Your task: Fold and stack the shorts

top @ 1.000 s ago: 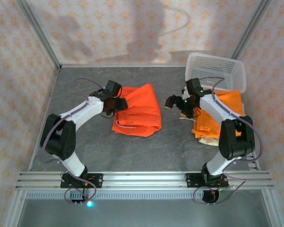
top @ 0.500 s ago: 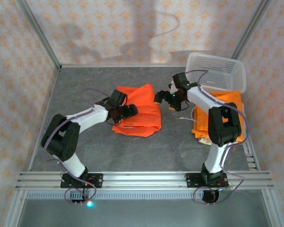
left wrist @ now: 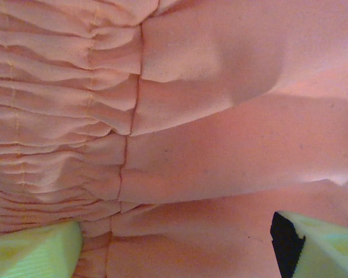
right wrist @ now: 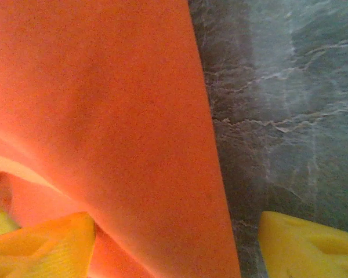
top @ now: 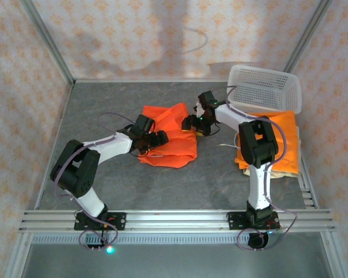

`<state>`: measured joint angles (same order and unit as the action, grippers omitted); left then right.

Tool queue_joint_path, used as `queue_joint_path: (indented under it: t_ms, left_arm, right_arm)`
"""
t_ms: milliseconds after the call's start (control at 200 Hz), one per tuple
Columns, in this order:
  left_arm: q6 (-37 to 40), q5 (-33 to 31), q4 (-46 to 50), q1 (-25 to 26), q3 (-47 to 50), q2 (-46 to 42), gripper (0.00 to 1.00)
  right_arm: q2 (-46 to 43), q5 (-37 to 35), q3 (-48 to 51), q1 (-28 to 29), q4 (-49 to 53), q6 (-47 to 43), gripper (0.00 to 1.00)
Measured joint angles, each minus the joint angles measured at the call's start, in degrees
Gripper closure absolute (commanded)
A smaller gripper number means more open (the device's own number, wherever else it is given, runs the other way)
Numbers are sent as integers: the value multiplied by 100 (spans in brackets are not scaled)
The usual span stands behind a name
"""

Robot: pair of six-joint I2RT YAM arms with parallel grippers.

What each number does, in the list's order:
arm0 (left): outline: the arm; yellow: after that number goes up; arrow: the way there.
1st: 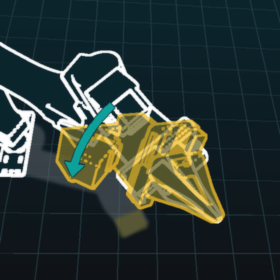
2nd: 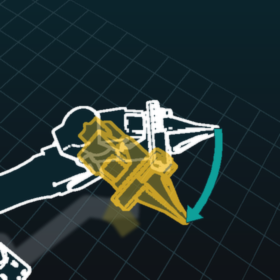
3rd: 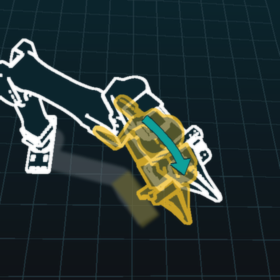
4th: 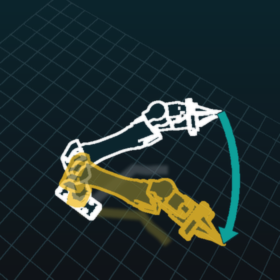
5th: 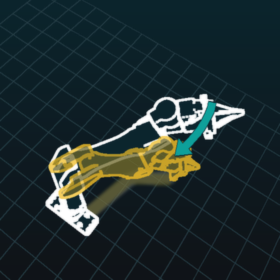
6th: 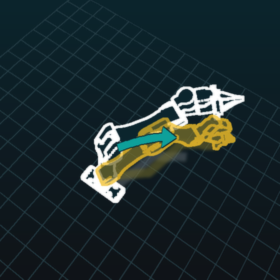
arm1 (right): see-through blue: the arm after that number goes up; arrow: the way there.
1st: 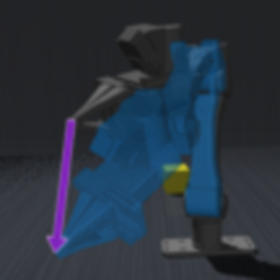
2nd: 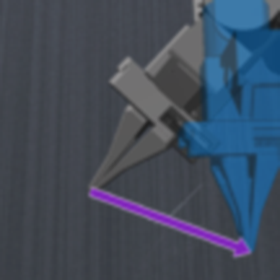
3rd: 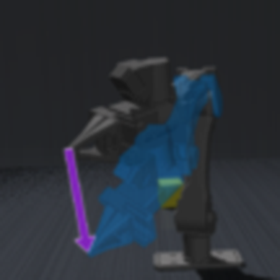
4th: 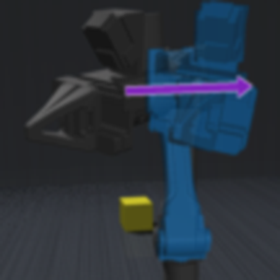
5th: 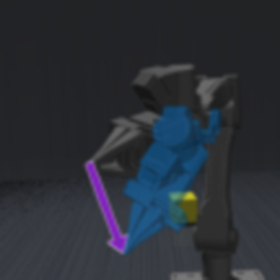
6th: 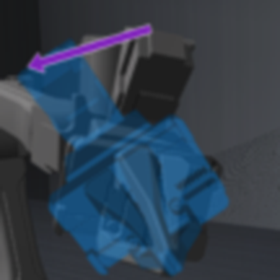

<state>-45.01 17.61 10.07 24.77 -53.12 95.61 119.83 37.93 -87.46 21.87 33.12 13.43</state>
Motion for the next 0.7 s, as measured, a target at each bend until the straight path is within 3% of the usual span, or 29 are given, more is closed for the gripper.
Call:
queue_joint_path:
  t_ms: [190,335,485,595,701]
  left_arm:
    - [-2,0,-11,0,11,-22,14]
    - [-81,0,-142,0,138,-142,13]
    - [-170,-63,-175,0,299,-496,12]
    - [-170,-205,-146,0,356,-981,10]
    - [-173,-334,-160,0,393,-1495,0]
  right_arm:
    - [195,44,-63,177,-42,-59,62]
    - [195,-55,-72,339,-63,-15,99]
    - [109,-485,-70,448,92,-92,100]
    - [-328,-1189,31,459,509,-166,100]
    - [-1021,-2022,74,457,1093,-304,100]
